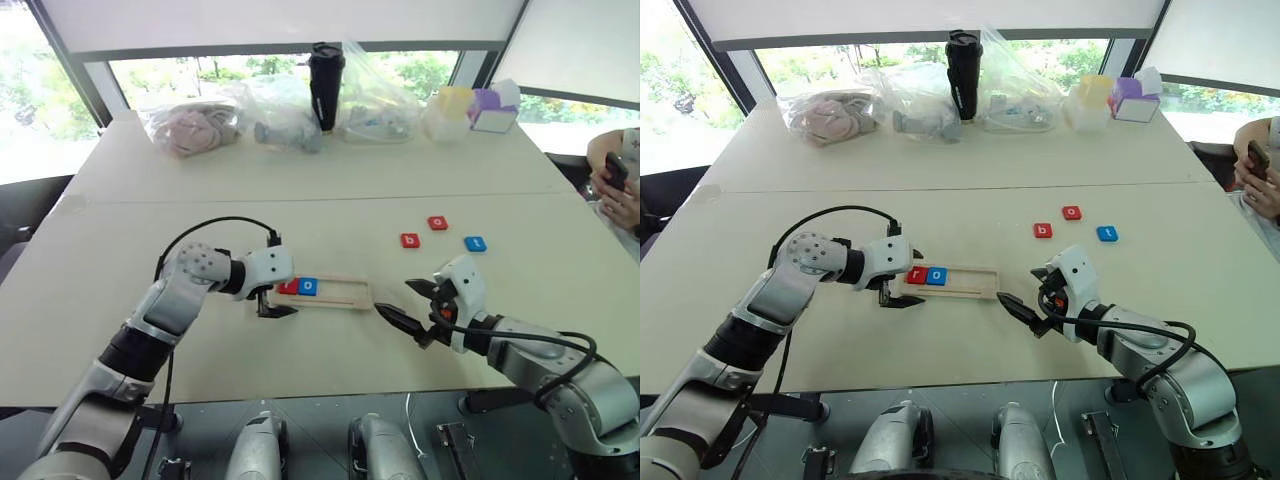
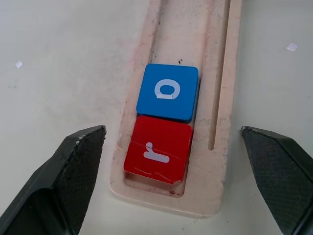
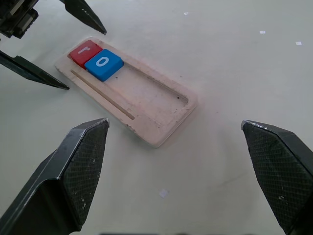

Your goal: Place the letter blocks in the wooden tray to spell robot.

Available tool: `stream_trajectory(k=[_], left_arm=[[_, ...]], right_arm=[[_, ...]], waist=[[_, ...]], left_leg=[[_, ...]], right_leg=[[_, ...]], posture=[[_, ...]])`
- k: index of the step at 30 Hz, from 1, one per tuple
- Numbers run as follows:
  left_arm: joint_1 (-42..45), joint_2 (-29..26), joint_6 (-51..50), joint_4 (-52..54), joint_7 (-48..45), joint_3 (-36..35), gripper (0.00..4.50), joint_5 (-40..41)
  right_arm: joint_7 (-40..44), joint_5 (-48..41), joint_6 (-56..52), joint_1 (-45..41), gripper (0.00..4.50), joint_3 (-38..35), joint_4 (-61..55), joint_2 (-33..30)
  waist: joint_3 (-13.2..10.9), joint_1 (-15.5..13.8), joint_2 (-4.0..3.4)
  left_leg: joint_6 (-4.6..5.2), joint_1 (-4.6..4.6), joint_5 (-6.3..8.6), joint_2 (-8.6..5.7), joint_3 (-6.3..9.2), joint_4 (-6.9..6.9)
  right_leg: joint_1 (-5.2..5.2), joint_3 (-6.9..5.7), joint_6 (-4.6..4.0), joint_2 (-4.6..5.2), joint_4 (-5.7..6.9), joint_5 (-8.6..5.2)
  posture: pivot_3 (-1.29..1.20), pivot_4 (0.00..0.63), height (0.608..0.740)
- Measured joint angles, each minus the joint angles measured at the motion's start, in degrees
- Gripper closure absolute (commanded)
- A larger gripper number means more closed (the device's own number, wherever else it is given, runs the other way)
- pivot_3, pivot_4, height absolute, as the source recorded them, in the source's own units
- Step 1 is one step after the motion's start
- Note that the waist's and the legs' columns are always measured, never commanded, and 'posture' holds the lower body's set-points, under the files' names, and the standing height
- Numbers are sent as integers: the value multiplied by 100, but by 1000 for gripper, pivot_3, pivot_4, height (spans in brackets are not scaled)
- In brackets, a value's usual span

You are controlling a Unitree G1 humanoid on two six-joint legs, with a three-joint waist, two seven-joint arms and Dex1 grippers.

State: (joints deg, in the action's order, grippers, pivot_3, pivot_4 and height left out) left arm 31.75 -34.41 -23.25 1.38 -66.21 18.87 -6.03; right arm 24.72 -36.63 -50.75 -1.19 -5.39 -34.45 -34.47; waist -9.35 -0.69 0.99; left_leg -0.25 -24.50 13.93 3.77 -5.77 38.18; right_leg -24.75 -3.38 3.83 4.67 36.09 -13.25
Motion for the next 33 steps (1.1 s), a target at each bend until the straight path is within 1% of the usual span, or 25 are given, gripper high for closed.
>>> stream_trajectory(k=[2,5,8,9,12,13,15,18,21,23,26,28,33], left_arm=[[-1,-72,-223,124,-27,-25,62,126],[74,-242,-667,404,-156,-266,62,463],[360,-560,-1353,782,-449,-819,62,1178],[386,-762,-1539,955,-677,-1090,62,1590],[240,-1331,-1810,1159,-1248,-1828,62,2495],[203,-1420,-1884,1147,-1290,-2031,62,2681],[165,-1321,-2020,1064,-1071,-2392,62,2955],[9,-929,-2279,1047,-294,-2826,62,3180],[-404,-694,-2455,1293,276,-2937,62,3333],[-660,-573,-2605,1591,566,-2965,62,3503],[-865,-429,-2771,1977,890,-3039,62,3821],[-931,-426,-2812,2113,1015,-3077,62,3971],[-1187,-753,-2764,2323,1182,-3077,62,4041]], right_arm=[[20,18,0,1,0,0,5,0],[50,41,4,7,0,1,63,-1],[146,41,10,-14,0,0,121,-8],[210,37,24,-56,0,-3,146,-22],[374,26,77,-203,0,-98,302,-51],[407,10,87,-235,0,-175,363,-52],[439,-58,92,-410,0,-310,523,-47],[279,-17,111,-842,0,-457,764,-25],[-253,244,60,-1393,0,-530,1183,131],[-766,378,-196,-1894,0,-559,1556,476],[-1324,472,-564,-2404,0,-576,1962,865],[-1450,563,-696,-2516,0,-538,2067,868],[-1527,964,-779,-2724,0,-250,2652,852]], waist=[[-2,2,1],[-4,6,1],[-9,7,0],[-10,16,-1],[-14,75,-4],[-14,72,-5],[-15,34,-5],[-15,6,-3],[-19,18,2],[-20,42,3],[-21,50,0],[-22,35,-1],[-22,59,-1]], left_leg=[[0,-1,0,1,0,0],[0,-2,0,2,0,-2],[0,-3,0,2,0,-2],[0,-3,0,2,-2,-3],[-1,-2,0,2,-5,-11],[-1,-2,0,1,-4,-11],[-1,-1,0,0,-3,-8],[0,5,0,-1,-4,0],[-1,1,0,-3,-9,-1],[-1,0,-1,-2,-10,-7],[-3,-2,-2,0,-15,-13],[-3,-2,-2,0,-17,-15],[-3,0,-2,-2,-19,-13]], right_leg=[[-2,0,0,-1,0,0],[-5,0,0,-2,1,0],[-7,1,0,-2,1,0],[-7,2,1,-2,0,0],[-13,5,2,-3,1,-1],[-12,4,2,-5,1,-1],[-8,4,2,-5,2,-1],[2,7,3,-4,1,0],[-4,10,2,-2,1,0],[-8,11,3,-4,3,1],[-14,11,3,-9,8,1],[-12,9,3,-11,8,1],[-12,12,2,-6,4,1]], posture=[[0,150,740],[0,150,740],[0,150,740],[0,150,740],[0,150,740],[0,150,740],[0,150,740],[0,150,740],[0,150,740],[0,150,740],[0,150,740],[0,150,740],[0,150,740]])
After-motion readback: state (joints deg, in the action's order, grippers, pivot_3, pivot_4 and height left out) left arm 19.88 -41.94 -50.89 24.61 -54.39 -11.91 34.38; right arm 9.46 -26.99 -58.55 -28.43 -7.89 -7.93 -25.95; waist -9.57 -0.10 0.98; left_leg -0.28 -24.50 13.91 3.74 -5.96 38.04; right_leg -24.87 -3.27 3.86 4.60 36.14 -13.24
